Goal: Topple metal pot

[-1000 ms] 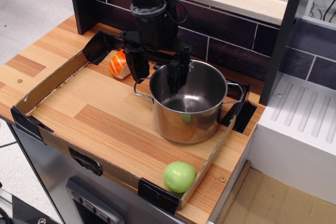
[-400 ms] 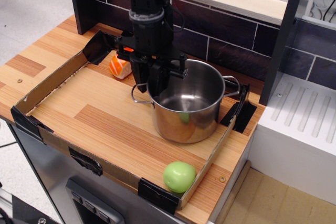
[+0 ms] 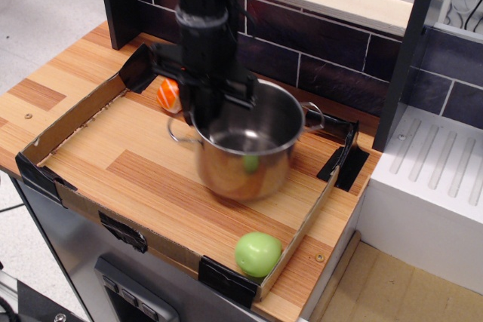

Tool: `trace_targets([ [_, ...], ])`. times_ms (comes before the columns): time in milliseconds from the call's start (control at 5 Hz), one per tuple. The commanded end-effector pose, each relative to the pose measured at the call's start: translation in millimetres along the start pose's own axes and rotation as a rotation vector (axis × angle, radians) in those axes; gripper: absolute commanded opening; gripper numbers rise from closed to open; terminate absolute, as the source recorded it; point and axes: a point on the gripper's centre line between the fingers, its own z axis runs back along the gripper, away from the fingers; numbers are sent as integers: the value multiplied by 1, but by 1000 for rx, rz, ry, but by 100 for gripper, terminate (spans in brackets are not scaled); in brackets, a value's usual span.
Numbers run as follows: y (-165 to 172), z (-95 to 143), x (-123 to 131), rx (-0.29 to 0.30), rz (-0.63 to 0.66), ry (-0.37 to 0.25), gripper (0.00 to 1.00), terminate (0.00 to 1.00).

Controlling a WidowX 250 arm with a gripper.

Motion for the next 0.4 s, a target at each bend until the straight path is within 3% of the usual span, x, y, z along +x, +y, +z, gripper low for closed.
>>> trace_targets([
  [0,20,57,-14,254,-15,-261,0,0],
  [200,29,63,-25,430,8,-360,0,0],
])
